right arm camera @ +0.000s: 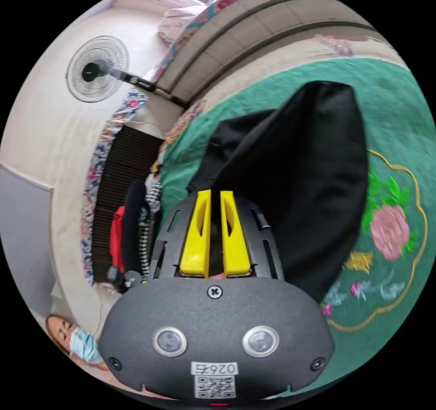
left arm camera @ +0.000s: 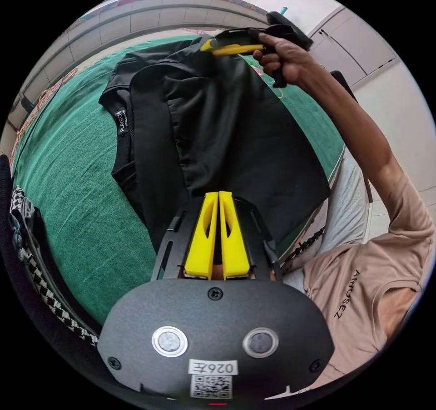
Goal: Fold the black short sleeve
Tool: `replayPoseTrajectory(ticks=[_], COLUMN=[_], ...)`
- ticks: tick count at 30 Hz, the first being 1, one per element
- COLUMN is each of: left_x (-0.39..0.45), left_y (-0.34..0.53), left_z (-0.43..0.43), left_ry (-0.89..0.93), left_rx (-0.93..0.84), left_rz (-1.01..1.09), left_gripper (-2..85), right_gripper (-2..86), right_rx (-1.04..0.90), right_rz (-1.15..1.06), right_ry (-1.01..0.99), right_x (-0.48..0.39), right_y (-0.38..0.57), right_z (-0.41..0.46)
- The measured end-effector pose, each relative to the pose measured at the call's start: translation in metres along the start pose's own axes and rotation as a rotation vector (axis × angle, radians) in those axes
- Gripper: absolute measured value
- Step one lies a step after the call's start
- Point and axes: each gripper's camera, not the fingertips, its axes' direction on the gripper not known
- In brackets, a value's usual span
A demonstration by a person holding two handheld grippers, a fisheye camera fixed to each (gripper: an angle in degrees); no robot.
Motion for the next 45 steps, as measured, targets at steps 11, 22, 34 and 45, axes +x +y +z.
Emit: replayPoseTrajectory(ticks=[11,22,34,45], left_x=[0.012,-0.029,-0.058,-0.085], left_y=[0.023,0.05,0.052,0.094], left_z=[-0.034,-0.079,-0.093,-0.172], left_ry=[-0.106,-0.209,-0.161,-0.178], left_rx=[0.005,0.131,0.055,0.295], left_rz=[0.021,-0.194,-0.157,-0.187], left_gripper=[-0.7,9.1,3.8,-0.1], right_gripper=[3.9,8.9,6.0,-0.5], right_rx=[0.081,0.148,-0.162,-0.093], right_rz=[-0.096,-0.091,-0.145,-0.446], right_ry=[-0.039,-0.365,0.114,0.308], right_x=[-0.049,-0.059,-0.081,-0.128], right_y=[-0.186,-0.157,-0.046,0.142], right_z=[0.026,0.008,0.187,0.16])
